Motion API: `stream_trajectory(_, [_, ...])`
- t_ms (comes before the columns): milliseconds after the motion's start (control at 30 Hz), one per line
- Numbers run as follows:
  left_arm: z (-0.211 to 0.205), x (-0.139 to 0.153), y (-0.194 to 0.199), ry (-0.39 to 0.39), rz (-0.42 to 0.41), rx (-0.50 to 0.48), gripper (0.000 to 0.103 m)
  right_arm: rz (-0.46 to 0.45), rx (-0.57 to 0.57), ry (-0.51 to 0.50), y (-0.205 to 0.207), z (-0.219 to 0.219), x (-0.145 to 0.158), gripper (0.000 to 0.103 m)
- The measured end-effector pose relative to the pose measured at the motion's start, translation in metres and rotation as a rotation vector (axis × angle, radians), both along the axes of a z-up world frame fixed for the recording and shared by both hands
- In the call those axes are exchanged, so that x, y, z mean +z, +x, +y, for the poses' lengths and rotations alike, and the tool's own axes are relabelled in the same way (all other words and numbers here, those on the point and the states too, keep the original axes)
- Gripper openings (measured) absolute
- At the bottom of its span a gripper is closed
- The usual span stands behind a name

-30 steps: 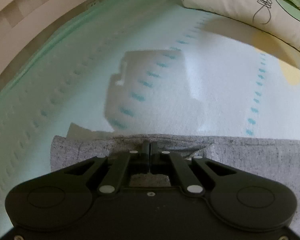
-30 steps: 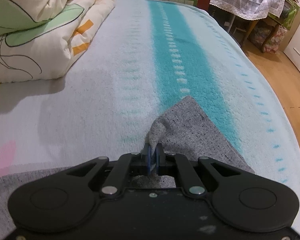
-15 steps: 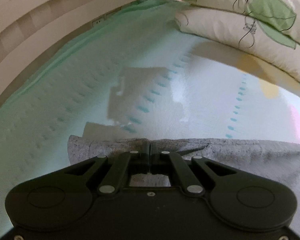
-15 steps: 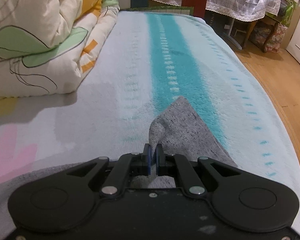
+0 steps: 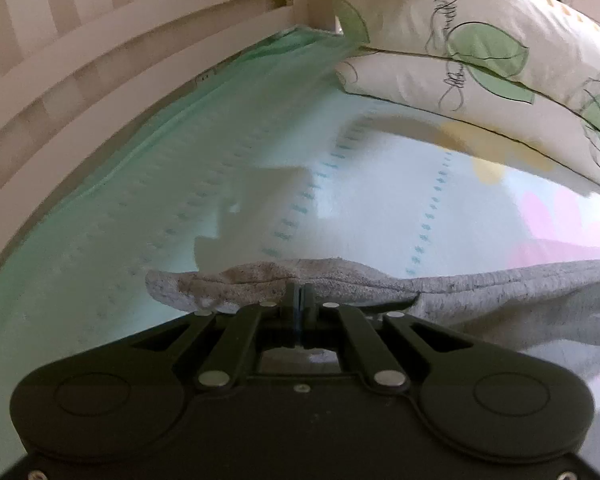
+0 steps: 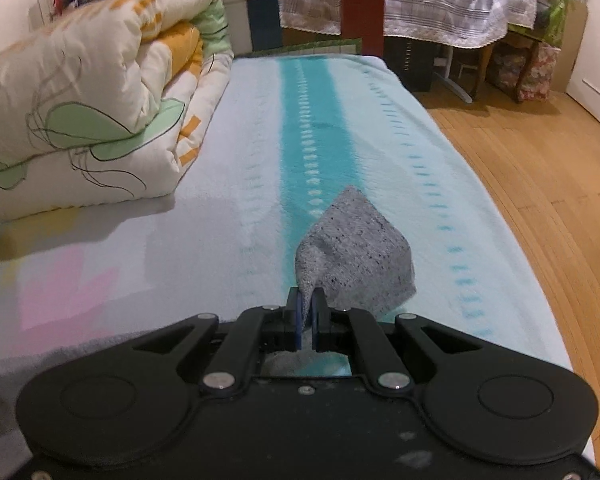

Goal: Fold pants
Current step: 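Close the left tool on the waistband while the right tool holds the hem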

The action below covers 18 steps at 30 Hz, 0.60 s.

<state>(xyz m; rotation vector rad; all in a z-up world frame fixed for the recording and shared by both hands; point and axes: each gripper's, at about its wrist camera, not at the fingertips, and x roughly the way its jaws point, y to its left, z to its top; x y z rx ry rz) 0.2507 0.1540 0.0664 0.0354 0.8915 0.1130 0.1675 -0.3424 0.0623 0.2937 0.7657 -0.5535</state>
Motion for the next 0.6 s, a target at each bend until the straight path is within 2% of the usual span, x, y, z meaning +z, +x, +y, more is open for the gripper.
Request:
stream_trajectory(300, [0.024,0.017,-0.082,0.032,0.000,-0.099,0.000,-0.025,-0.006,0.022,-0.106,0.018,0.013,0.005])
stream_trajectory(433, [0.031,0.016,-0.114,0.032,0.030,-0.126,0.000,-0.010,-0.008,0.037,-0.151,0.029,0.000,0.005])
stream_trajectory(600, [0.039,0.005,-0.141,0.030,0.083,-0.144,0.001,0.030,-0.001,0.049,-0.188,0.037,-0.025,0.005])
